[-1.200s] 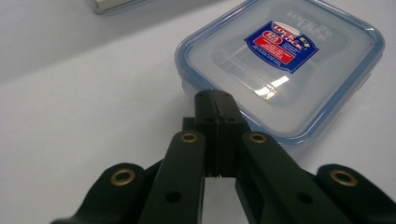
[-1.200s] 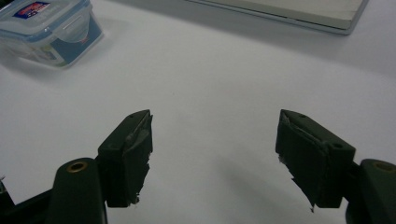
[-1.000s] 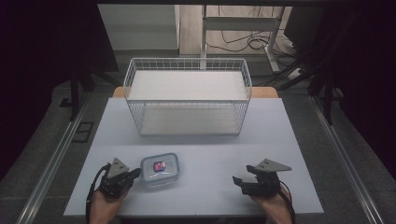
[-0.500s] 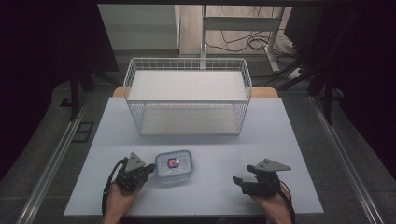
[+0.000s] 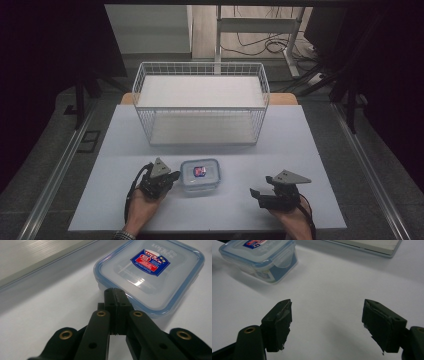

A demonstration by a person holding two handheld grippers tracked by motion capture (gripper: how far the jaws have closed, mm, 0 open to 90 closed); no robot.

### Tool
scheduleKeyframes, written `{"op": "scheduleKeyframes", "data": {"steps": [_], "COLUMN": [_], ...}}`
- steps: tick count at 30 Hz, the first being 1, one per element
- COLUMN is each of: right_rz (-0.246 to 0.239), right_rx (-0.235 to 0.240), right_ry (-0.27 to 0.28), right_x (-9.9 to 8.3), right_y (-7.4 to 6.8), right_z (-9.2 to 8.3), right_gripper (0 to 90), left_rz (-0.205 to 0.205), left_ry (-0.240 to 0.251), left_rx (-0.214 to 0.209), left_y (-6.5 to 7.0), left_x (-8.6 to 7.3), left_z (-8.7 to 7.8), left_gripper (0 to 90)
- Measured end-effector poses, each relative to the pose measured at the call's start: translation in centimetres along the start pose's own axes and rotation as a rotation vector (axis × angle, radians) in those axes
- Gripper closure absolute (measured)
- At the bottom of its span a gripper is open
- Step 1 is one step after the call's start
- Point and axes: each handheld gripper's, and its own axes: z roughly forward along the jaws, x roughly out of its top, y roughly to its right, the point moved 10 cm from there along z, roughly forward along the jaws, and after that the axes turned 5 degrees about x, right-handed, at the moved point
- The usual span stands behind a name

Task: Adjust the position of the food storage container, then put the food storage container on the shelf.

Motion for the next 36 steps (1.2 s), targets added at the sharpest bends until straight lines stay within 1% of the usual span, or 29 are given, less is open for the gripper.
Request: {"op": "scheduleKeyframes", "data": {"steps": [2,5,6,8,10,11,13,14,16,17,19,22,25,26,27,29,31,34,36], "right_rz": [-0.006,-0.007,-0.008,-0.012,-0.018,-0.016,-0.014,-0.01,0.02,0.035,0.046,0.046,0.025,0.014,0.009,0.001,-0.005,-0.001,0.002], "right_rx": [0.0,0.003,0.002,0.001,-0.008,-0.007,-0.012,-0.011,-0.012,-0.002,0.003,0.022,0.042,0.047,0.053,0.062,0.096,0.132,0.157], "right_ry": [0.0,-0.001,-0.003,-0.014,-0.025,-0.029,-0.03,-0.032,-0.032,-0.035,-0.04,-0.058,-0.081,-0.088,-0.091,-0.096,-0.094,-0.059,-0.048], "right_x": [0.0,0.0,-0.1,-0.2,-0.3,-0.3,-0.3,-0.2,-0.1,0.0,0.1,0.6,1.1,1.3,1.5,1.9,2.6,3.9,4.8], "right_y": [0.0,0.0,0.0,0.0,0.0,0.0,0.0,0.0,-0.1,-0.2,-0.5,-1.1,-1.9,-2.2,-2.4,-2.8,-3.2,-3.6,-4.0], "right_z": [0.0,-0.1,-0.1,0.0,0.0,0.0,-0.1,-0.1,-0.1,-0.1,-0.1,0.2,0.6,0.8,1.0,1.4,1.9,2.5,3.4], "right_gripper": [23.2,22.9,22.8,22.7,21.8,21.4,20.3,20.3,20.8,21.6,23.3,28.3,34.3,35.1,35.6,35.5,32.4,28.3,24.1], "left_rz": [-0.01,-0.011,-0.014,-0.029,-0.031,-0.031,-0.03,-0.03,-0.031,-0.034,-0.041,-0.057,-0.089,-0.1,-0.112,-0.122,-0.115,-0.111,-0.108], "left_ry": [-0.009,-0.016,-0.017,-0.018,-0.032,-0.037,-0.048,-0.05,-0.042,-0.042,-0.033,-0.016,0.0,0.003,0.005,0.005,0.008,0.017,0.028], "left_rx": [-0.012,-0.001,0.005,-0.003,-0.008,-0.019,-0.017,-0.018,-0.012,-0.011,-0.009,-0.008,-0.036,-0.045,-0.063,-0.08,-0.088,-0.084,-0.101], "left_y": [-0.1,-0.5,-0.7,-1.0,-1.2,-1.3,-1.5,-1.6,-1.8,-1.9,-2.1,-2.3,-2.4,-2.4,-2.3,-2.2,-2.0,-1.8,-1.5], "left_x": [-0.1,-0.4,-0.5,-0.6,-1.0,-1.2,-1.6,-1.8,-1.9,-1.9,-1.9,-1.7,-1.4,-1.3,-1.2,-1.0,-0.8,-0.3,0.2], "left_z": [0.1,0.0,-0.1,-0.3,-0.5,-0.5,-0.6,-0.7,-0.7,-0.7,-0.8,-1.0,-1.1,-1.1,-1.1,-1.2,-1.3,-1.2,-1.1], "left_gripper": [89.8,89.6,87.8,81.6,74.1,70.0,62.2,57.8,48.5,44.5,38.4,29.7,25.1,23.7,22.5,20.7,17.8,12.8,9.7]}}
